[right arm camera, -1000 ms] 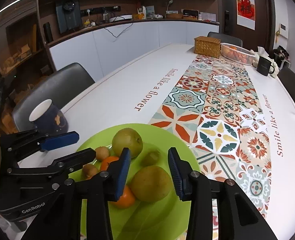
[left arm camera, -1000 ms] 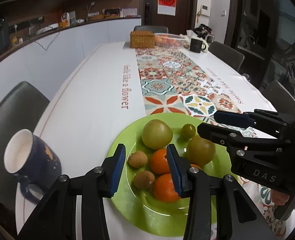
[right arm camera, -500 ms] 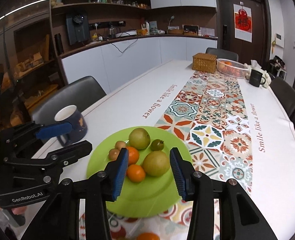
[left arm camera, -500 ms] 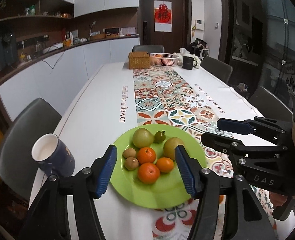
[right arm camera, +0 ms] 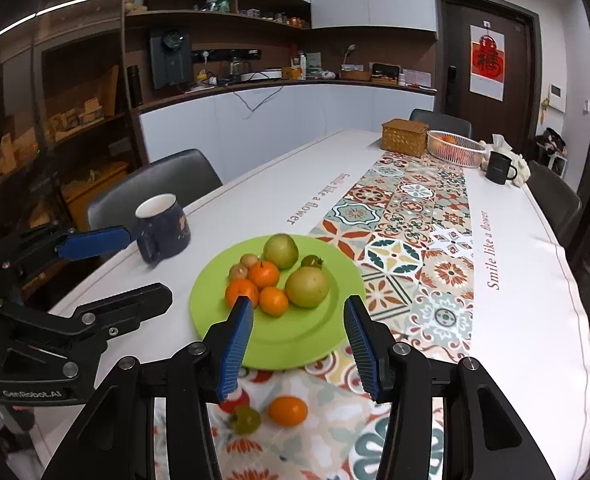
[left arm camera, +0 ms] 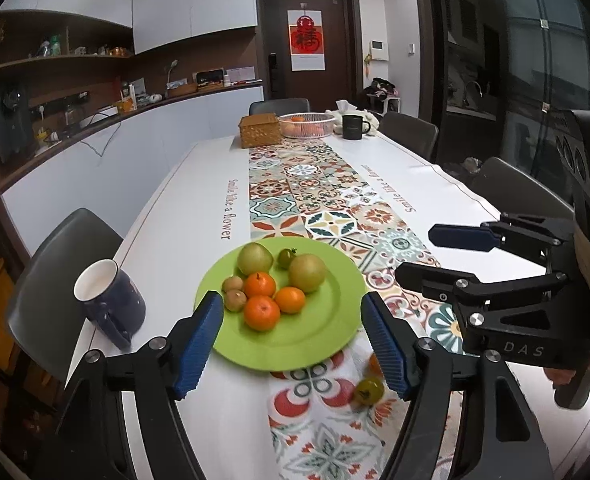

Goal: Organize fruits
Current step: 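Withdraw both open tools from the plate toward the last tomato and orange, then grasp a green tomato with the left tool while the right tool grasps an orange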

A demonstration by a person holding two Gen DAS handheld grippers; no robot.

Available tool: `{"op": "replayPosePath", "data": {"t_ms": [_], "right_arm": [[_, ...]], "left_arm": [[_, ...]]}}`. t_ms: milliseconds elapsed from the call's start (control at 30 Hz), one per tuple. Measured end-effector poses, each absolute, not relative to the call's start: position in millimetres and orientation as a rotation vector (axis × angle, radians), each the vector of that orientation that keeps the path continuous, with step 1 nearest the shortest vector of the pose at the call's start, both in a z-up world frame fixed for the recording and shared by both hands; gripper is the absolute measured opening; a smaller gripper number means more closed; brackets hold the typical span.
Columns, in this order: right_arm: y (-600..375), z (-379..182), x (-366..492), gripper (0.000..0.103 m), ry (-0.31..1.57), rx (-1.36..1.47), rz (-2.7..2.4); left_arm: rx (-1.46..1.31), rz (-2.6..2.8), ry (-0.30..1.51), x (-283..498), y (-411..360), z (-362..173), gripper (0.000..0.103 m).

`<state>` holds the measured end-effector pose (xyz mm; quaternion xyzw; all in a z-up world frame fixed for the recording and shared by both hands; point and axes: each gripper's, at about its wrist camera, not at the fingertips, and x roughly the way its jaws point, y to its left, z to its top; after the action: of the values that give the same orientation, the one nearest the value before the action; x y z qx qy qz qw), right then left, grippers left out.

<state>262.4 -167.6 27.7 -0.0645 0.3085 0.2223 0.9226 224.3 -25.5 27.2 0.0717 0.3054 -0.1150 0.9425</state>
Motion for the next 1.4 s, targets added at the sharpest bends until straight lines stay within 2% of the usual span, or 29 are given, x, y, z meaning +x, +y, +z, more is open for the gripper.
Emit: {"op": "replayPosePath", "data": {"t_ms": [533, 1033, 1400], "right_arm": [[-167, -2, 233, 0.054, 0.674, -0.393, 0.582], [-159, -46, 243, 0.054, 0.798, -0.517, 0.685], [-154, -69, 260, 0.054, 0.852, -0.546, 0.717]], "left_arm": [[0.205, -0.334, 0.671, 197, -48, -13, 0.072], [0.263, -0.471, 0.784, 210, -64, -61, 0.071], [0.221, -0.524, 0.855, 230, -64, -84, 0.055]]}}
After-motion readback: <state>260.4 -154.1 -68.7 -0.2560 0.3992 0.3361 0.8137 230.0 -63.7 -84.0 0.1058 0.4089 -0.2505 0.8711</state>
